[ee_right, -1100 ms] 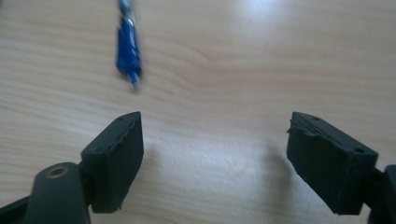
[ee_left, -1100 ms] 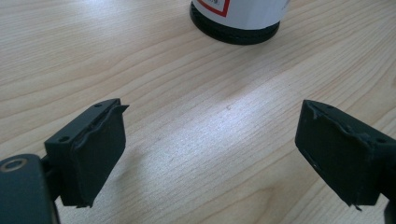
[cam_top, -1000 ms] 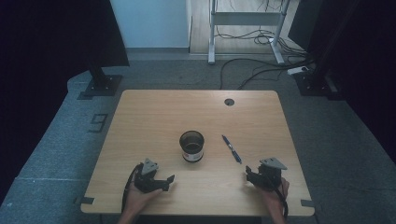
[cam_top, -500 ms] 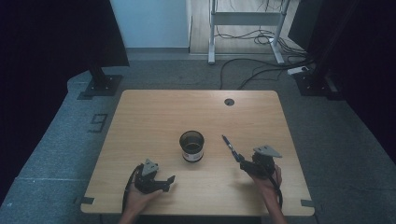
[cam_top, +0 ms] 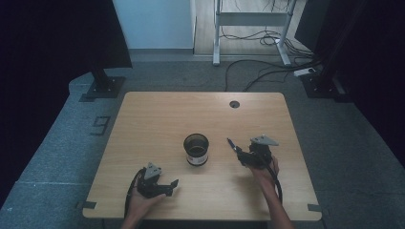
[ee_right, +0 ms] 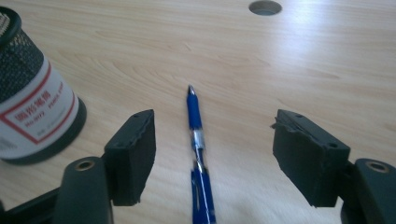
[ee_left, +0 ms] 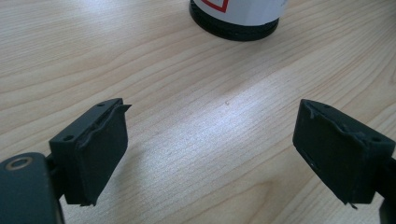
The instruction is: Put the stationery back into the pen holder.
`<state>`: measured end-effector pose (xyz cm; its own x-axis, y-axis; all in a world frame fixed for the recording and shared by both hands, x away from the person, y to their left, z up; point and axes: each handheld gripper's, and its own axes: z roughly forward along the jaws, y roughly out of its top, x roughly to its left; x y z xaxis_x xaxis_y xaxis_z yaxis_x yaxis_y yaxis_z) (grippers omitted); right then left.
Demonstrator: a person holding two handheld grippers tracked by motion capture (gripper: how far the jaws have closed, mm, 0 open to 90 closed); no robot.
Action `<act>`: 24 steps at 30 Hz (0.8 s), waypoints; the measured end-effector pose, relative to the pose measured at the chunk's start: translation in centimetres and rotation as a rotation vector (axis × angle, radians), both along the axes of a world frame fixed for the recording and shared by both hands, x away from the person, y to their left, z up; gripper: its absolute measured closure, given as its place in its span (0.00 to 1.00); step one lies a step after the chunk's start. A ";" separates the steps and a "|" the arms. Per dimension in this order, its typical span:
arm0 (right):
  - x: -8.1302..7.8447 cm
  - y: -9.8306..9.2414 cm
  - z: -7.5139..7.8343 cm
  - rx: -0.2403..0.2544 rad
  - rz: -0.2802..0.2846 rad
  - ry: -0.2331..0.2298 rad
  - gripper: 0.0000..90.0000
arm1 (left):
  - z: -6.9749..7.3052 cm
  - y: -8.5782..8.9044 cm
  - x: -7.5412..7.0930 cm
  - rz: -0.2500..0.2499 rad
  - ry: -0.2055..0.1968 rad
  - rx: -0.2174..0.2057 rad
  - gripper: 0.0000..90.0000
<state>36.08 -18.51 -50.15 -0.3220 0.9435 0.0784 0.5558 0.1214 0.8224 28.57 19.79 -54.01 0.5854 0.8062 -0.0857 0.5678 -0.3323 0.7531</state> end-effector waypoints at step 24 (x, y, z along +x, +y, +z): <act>6.2 3.3 -2.4 -0.056 0.066 0.097 0.54 | -0.1 0.0 0.1 -0.012 0.008 -0.006 0.12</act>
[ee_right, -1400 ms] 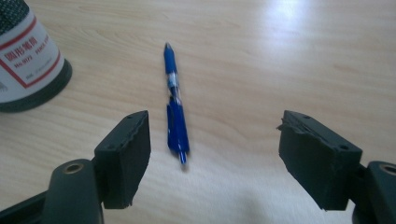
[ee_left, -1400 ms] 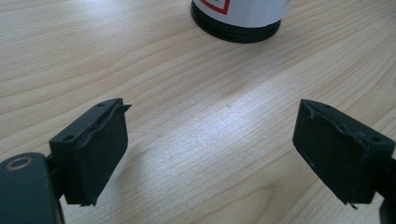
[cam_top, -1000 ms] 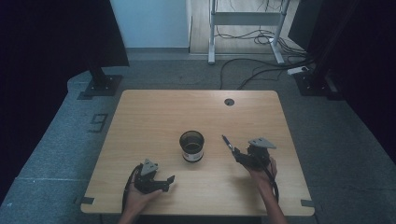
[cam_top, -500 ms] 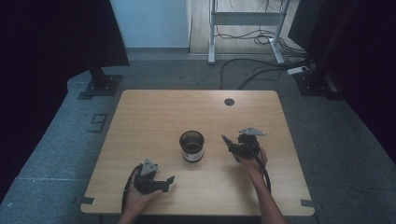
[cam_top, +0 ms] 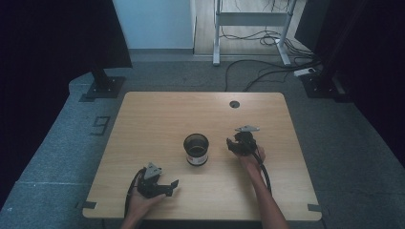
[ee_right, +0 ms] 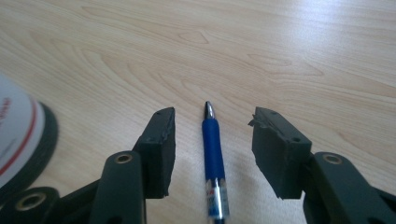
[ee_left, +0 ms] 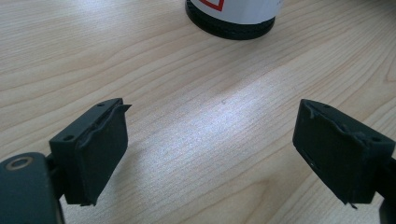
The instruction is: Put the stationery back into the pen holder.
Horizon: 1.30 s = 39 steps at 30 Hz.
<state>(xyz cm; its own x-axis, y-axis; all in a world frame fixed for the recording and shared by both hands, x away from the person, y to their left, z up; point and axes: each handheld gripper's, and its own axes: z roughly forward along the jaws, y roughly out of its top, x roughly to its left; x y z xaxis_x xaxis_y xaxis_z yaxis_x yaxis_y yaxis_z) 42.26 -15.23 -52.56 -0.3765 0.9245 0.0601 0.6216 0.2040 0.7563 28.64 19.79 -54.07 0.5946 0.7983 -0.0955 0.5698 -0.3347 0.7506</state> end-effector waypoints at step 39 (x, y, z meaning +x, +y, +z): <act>0.4 -1.3 0.3 0.037 0.010 -0.034 0.87 | -0.4 0.2 0.2 0.007 0.019 0.014 0.14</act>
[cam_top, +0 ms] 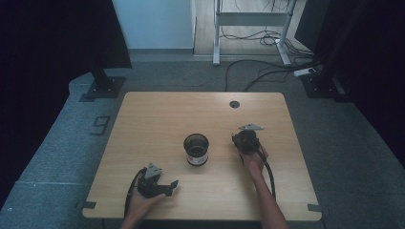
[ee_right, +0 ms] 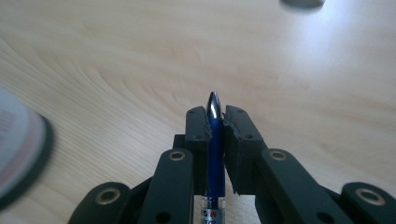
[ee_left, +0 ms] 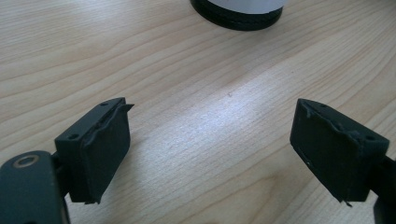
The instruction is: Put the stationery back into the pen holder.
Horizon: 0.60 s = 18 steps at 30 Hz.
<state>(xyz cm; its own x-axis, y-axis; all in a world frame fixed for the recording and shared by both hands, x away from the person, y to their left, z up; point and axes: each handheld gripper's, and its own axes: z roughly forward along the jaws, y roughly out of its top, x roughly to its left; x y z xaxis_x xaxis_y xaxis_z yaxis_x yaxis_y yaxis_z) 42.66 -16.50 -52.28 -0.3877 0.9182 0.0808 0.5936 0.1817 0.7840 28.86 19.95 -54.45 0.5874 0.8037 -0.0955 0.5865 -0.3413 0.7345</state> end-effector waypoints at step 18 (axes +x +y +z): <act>-4.3 -1.7 6.8 0.221 0.040 -0.249 0.87 | -0.1 -0.1 0.0 -0.004 0.003 0.006 0.15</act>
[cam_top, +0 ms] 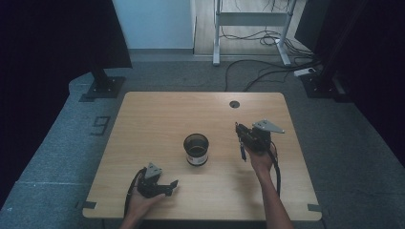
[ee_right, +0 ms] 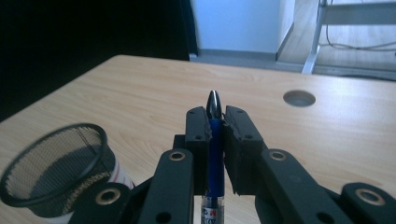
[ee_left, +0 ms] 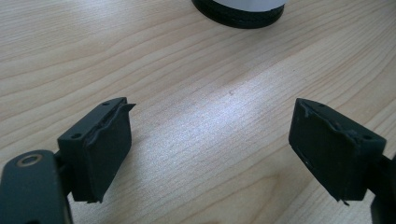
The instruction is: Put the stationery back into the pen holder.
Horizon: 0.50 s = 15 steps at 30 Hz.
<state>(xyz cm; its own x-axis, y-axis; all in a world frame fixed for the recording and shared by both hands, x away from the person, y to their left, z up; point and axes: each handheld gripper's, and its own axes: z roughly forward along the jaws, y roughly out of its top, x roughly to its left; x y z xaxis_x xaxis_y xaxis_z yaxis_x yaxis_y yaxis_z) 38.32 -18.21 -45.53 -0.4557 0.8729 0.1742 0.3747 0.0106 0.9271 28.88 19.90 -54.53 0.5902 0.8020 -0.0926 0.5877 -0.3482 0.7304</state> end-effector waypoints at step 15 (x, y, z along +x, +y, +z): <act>-2.2 1.5 4.9 0.036 0.057 -0.130 0.87 | 0.0 -0.2 -0.1 -0.007 0.004 -0.002 0.16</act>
